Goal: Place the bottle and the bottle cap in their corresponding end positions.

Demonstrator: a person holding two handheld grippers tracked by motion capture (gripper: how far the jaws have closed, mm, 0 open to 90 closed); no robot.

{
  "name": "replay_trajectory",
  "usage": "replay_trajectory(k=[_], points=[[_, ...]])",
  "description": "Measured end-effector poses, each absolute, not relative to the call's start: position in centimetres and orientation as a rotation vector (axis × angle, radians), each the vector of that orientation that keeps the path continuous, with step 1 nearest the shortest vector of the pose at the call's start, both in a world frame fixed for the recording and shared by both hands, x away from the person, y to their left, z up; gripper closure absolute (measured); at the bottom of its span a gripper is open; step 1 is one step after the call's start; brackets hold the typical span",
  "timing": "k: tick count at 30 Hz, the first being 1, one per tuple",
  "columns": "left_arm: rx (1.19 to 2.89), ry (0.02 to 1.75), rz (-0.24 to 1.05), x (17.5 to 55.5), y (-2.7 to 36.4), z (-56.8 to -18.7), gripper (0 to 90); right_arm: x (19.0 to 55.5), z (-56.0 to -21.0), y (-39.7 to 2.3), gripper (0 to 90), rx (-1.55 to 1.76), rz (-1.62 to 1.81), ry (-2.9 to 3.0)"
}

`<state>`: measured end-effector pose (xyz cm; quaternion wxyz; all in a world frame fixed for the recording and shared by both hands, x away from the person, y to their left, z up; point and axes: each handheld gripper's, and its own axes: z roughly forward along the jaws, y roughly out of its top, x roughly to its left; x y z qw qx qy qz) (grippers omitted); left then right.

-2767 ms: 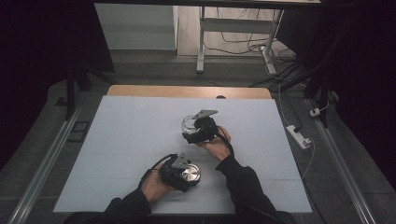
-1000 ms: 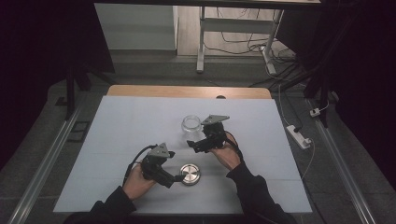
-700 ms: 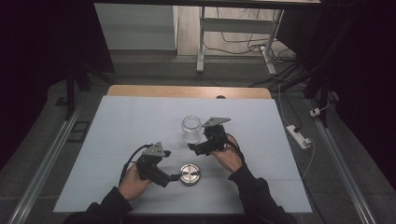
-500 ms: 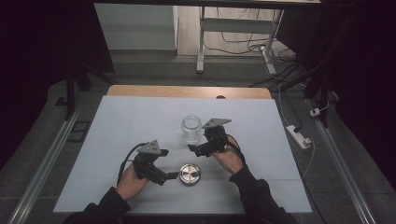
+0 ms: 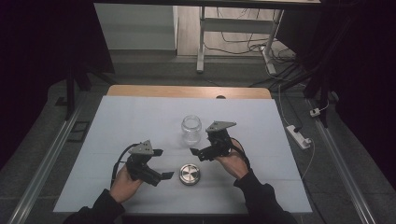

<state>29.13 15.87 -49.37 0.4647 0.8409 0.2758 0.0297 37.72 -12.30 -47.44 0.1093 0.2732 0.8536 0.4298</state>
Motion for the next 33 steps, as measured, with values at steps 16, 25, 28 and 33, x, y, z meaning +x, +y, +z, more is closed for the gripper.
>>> replay_trajectory(k=[16,25,28,33], points=[[2.035,0.695,0.094,27.1,18.7,-48.9,0.0,35.4,-46.4,-13.8,0.0,0.788,1.305,2.497],[2.029,0.744,0.114,26.0,20.3,-48.7,0.0,33.7,-45.8,-15.1,0.0,0.78,1.326,2.474],[2.023,0.755,0.119,25.6,20.8,-48.6,0.0,33.3,-45.9,-15.6,0.0,0.791,1.318,2.469],[2.008,0.784,0.127,25.0,21.7,-48.5,0.0,32.5,-45.9,-16.6,0.0,0.799,1.311,2.46]])
